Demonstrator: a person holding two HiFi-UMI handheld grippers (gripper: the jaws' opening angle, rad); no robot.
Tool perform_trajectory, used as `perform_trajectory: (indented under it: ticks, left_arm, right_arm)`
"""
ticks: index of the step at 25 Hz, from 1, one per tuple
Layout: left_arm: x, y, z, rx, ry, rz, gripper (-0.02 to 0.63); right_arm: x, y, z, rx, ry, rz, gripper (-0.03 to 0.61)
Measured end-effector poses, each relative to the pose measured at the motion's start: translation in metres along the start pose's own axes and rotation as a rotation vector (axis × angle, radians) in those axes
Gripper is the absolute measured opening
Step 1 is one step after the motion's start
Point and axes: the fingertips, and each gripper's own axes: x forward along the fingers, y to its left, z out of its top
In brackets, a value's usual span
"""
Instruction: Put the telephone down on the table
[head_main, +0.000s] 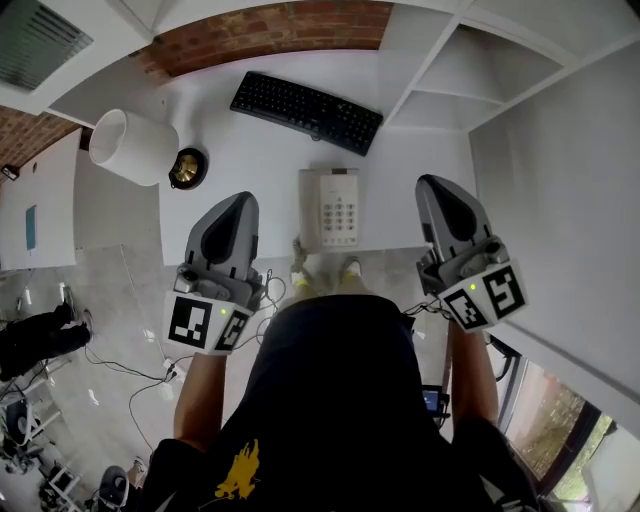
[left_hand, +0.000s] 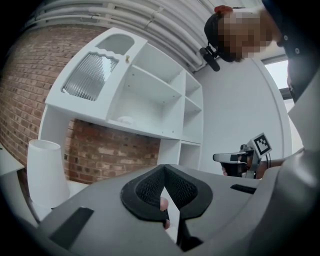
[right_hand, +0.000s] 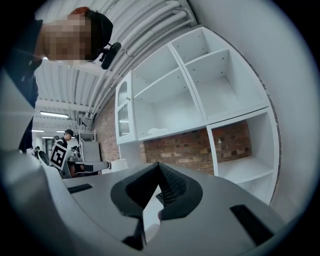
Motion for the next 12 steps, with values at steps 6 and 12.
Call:
perform_trajectory:
  ticks: [6,12]
  left_arm:
    - [0.004,-0.009,-0.009,-0.005,0.02,-0.007,0.017]
    - [-0.002,-0.004,-0.006,0.071,0.005,0.051,0.018]
  right_arm:
    - [0.003,0.002,0.005,-0.004,-0.011,0.023,-0.003]
    - [0.007,0.014,0.007,-0.025,-0.015,0.038,-0.003]
